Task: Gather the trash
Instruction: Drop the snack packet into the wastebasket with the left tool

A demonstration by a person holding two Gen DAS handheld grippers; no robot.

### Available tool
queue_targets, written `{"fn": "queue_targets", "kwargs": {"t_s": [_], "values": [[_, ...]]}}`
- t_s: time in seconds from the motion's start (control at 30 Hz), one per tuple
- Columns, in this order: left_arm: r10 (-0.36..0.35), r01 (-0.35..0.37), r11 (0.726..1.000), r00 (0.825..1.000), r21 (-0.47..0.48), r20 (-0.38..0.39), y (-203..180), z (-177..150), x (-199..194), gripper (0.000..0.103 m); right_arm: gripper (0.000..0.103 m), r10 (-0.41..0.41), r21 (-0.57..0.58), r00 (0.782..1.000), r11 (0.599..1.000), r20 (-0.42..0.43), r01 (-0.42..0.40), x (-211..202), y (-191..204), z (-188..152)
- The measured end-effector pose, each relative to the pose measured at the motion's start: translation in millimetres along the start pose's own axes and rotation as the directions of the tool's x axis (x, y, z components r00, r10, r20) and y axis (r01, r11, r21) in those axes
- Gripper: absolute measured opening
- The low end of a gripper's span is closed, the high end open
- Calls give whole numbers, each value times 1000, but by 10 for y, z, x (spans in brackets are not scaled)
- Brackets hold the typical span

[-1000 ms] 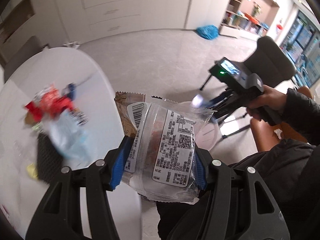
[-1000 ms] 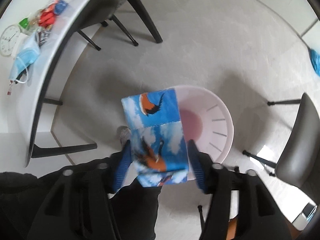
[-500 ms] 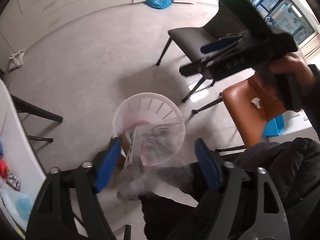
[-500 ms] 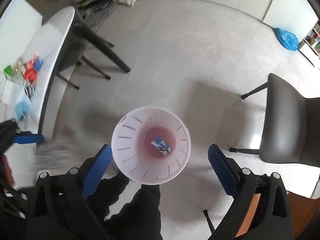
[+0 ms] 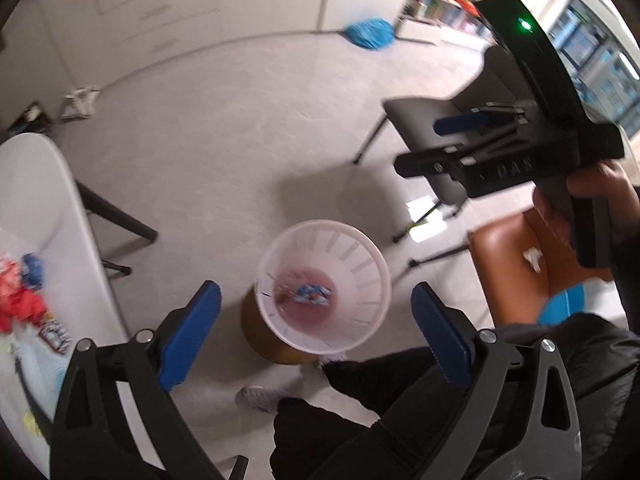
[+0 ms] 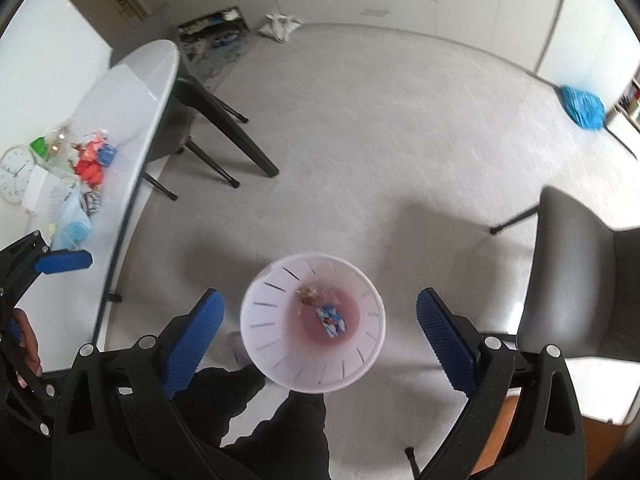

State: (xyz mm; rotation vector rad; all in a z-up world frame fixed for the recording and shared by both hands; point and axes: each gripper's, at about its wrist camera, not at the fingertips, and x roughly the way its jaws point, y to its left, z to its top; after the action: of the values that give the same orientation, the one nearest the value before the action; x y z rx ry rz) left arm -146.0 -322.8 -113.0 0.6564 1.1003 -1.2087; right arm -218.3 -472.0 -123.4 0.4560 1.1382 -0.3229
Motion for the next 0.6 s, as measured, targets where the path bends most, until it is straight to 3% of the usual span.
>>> {"fn": "queue_targets", "kwargs": {"t_s": [0.17,0.3,0.4,0.6], "values": [[105,-96,990,991,-104,81,178,-32,-346,95,101,39,-87,996,996,75,-33,-205,314,197],[212,-177,955,969,-238,130,425,-146,-672,95,101,102,-175,987,981,122,-80,-351,675,364],[308,-237,893,942,-382,136,716,-377,-911,95,101,157,-240,979,963,126,-123,-379,969,462],[419,-324,775,906,-543,58,1182,-953,-1132,95,101,233,-379,970,906,69,-191,-204,1678,572]]}}
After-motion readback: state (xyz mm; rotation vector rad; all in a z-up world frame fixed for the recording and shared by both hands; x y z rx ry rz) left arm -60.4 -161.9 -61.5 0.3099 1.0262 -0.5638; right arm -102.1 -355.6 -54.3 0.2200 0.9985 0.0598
